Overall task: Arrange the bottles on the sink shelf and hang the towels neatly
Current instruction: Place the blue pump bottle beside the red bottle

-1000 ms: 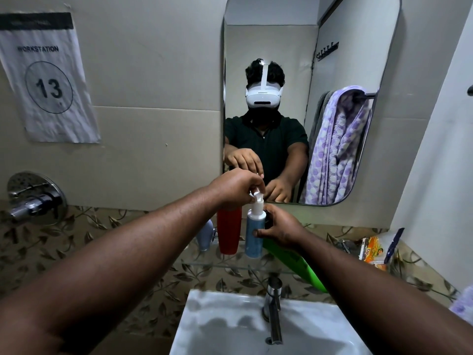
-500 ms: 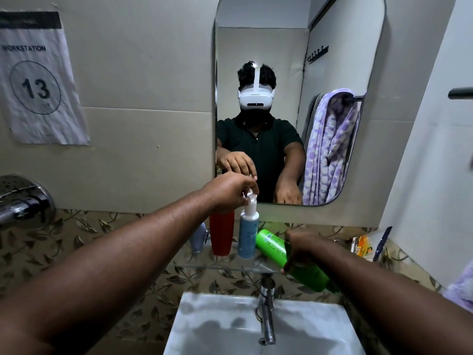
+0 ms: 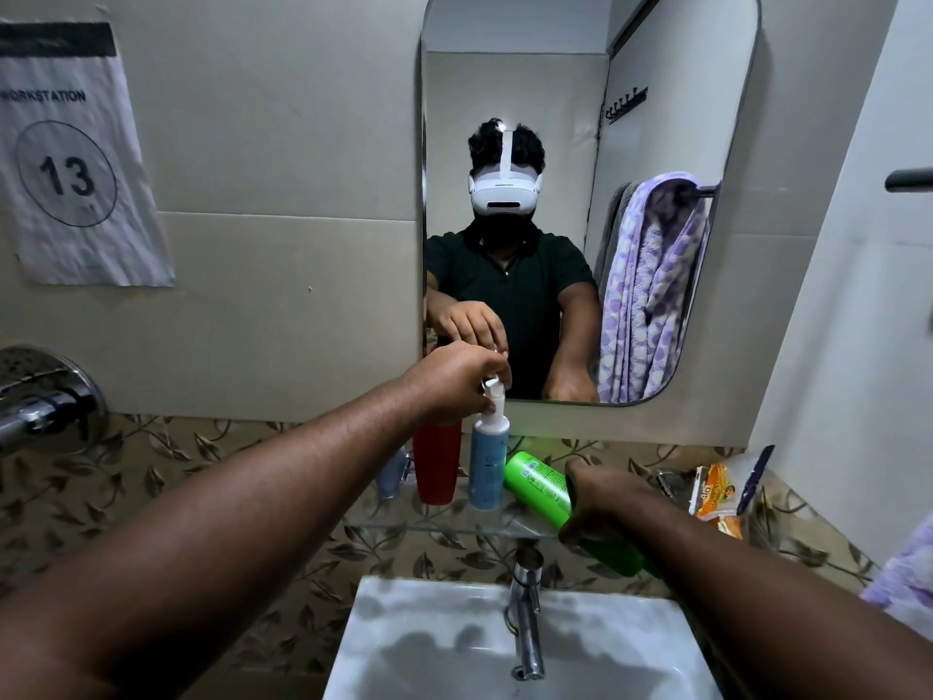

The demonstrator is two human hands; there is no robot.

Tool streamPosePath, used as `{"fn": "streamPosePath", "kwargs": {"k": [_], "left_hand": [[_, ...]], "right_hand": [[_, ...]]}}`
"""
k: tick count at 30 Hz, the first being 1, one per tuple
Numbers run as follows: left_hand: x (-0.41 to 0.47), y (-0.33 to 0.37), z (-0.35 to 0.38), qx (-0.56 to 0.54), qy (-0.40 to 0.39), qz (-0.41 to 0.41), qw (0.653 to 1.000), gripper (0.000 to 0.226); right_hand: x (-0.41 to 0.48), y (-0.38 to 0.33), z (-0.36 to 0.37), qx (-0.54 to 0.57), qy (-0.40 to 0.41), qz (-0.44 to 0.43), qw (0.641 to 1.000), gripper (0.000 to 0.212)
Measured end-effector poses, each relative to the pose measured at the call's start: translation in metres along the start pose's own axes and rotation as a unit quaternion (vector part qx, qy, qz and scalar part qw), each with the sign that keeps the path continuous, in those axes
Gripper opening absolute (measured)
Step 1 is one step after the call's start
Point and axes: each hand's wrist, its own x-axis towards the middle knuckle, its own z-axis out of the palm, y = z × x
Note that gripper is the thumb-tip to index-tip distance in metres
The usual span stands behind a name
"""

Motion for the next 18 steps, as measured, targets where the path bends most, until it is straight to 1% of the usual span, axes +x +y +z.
{"fn": "streamPosePath", "kwargs": {"k": [7, 13, 15, 16, 18], "left_hand": [[0.0003, 0.0003, 0.0013, 0.0, 0.009, 0.001, 1.0, 0.033], [0.0001, 0.0041, 0.0011, -0.001, 0.003, -0.011, 1.0, 0.036], [0.0002, 0.0044, 0.0002, 0.002, -0.003, -0.018, 1.0, 0.044], [-0.0001, 0.0047, -0.0006, -0.004, -0.006, -0.022, 1.0, 0.053], [-0.0015, 0.006, -0.0023, -0.015, -0.013, -0.022, 1.0, 0.082]], "right_hand": [[0.0001, 0.0032, 0.0011, -0.024, 0.008, 0.004, 1.0, 0.077], [-0.0017, 0.0077, -0.0011, -0.017, 0.008, 0.009, 1.0, 0.075], [-0.0037, 0.008, -0.0032, -0.016, 0.008, 0.012, 1.0, 0.074], [-0.0047, 0.0081, -0.0049, -0.016, 0.008, 0.015, 1.0, 0.073], [-0.005, 0.0088, -0.0079, -0.013, 0.004, 0.019, 1.0, 0.072]]}}
